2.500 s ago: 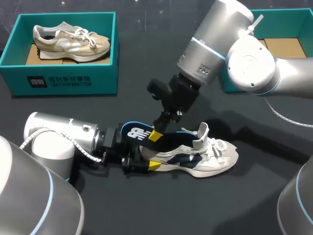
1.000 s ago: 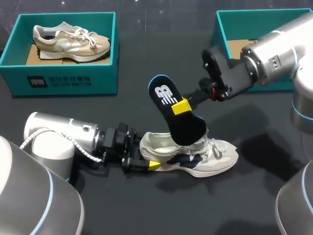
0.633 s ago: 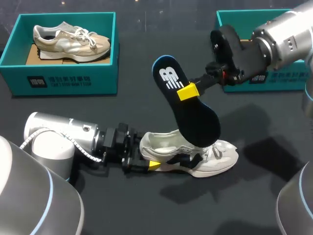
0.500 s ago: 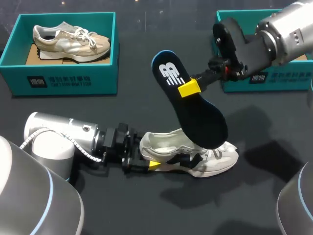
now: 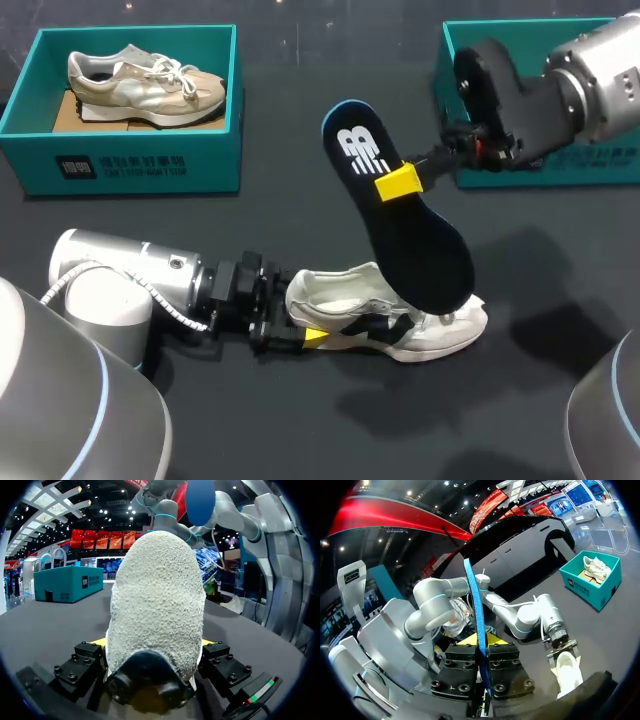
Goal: Take the shoe out of the shoebox, open the shoe tongue, remove and reinsert the insole, then place the shoe into the shoebox
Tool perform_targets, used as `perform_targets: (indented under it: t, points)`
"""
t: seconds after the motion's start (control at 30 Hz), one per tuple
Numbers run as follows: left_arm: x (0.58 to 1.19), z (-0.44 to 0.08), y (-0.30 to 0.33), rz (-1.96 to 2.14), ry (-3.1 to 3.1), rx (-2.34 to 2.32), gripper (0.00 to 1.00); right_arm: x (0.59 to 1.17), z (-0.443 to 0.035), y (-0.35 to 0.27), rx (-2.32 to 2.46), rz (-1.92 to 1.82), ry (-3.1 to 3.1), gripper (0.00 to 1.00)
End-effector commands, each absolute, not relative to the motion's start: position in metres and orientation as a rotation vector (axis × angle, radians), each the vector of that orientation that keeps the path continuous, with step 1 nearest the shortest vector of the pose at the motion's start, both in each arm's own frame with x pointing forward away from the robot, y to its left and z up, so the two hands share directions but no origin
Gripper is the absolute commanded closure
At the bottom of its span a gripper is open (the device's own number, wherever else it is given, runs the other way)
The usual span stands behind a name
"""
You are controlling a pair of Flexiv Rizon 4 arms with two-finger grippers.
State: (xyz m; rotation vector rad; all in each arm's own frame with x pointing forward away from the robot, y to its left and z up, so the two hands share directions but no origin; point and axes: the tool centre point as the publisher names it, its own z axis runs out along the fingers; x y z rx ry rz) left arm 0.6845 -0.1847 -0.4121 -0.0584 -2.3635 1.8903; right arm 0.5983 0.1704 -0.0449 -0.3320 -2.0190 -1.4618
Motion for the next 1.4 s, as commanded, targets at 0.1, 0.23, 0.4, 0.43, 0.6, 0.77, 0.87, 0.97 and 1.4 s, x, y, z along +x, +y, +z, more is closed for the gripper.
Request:
perform_targets:
  t: [0.1, 0.23, 0.4, 0.43, 0.6, 0.77, 0.87, 0.97, 1.4]
  points:
    - [0.685, -0.414, -0.186, 1.886, -2.366, -0.059, 1.00, 0.555, -0.053, 0.153, -0.466, -1.594, -1.921, 1.00]
    - [0.685, -0.414, -0.186, 1.886, -2.366, -0.059, 1.00, 0.555, -0.053, 0.153, -0.466, -1.594, -1.921, 1.00]
    - [0.685, -0.414, -0.186, 1.886, -2.366, -0.059, 1.00, 0.555, -0.053, 0.153, -0.466, -1.594, -1.921, 1.00]
    - [0.685, -0.414, -0.186, 1.886, -2.366, -0.059, 1.00, 0.555, -0.053, 0.153, -0.466, -1.594, -1.921, 1.00]
    - [0.685, -0.414, -0.186, 1.886, -2.366, -0.059, 1.00, 0.549, -0.063, 0.148, -0.509, -1.614, -1.912, 1.00]
    - [0.685, -0.414, -0.186, 1.886, -2.366, -0.059, 1.00, 0.544, -0.066, 0.143, -0.519, -1.639, -1.906, 1.00]
    - [0.685, -0.414, -0.186, 1.886, -2.366, -0.059, 1.00, 0.543, -0.067, 0.142, -0.519, -1.664, -1.902, 1.00]
    - [0.685, -0.414, -0.186, 1.886, -2.366, -0.059, 1.00, 0.542, -0.069, 0.142, -0.514, -1.688, -1.900, 1.00]
    - [0.685, -0.414, -0.186, 1.886, -2.366, -0.059, 1.00, 0.536, -0.069, 0.141, -0.518, -1.718, -1.888, 1.00]
